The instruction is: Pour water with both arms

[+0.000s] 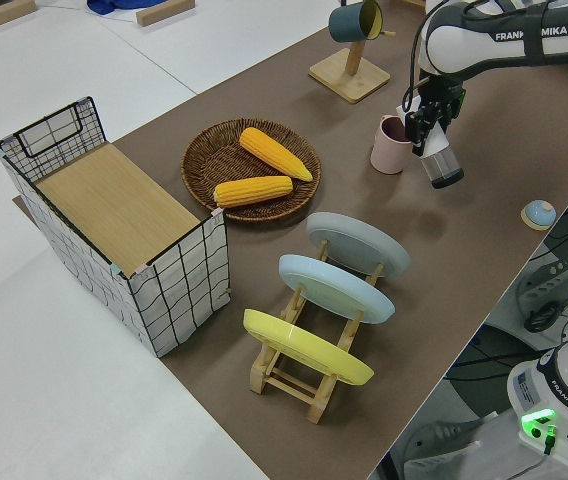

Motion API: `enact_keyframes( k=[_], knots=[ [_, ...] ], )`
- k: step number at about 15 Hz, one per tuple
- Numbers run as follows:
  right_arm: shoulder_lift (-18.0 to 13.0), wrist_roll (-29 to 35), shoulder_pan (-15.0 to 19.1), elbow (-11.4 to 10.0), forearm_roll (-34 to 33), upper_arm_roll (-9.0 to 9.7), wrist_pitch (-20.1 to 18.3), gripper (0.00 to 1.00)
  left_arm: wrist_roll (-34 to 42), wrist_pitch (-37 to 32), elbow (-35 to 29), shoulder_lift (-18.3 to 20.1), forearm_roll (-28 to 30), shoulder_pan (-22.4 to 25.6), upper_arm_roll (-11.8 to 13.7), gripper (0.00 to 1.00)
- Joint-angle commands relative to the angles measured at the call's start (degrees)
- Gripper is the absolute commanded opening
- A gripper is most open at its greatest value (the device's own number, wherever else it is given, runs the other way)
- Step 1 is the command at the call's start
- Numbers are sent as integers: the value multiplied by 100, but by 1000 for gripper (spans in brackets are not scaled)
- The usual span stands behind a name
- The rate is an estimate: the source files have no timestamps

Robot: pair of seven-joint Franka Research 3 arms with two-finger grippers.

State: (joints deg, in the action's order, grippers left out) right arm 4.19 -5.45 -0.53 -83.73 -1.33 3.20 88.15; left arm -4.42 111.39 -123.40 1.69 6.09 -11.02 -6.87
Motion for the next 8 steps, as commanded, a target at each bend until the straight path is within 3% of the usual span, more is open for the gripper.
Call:
enact_keyframes(
  k=[1, 8],
  knots=[
    [-24, -123, 9, 41, 72, -4, -78, 990, 55, -346, 361, -169, -100, -23, 45, 10],
    [-24, -123, 9, 41, 72, -4, -78, 990, 55, -426, 361, -187, -196, -14, 54, 10]
  ],
)
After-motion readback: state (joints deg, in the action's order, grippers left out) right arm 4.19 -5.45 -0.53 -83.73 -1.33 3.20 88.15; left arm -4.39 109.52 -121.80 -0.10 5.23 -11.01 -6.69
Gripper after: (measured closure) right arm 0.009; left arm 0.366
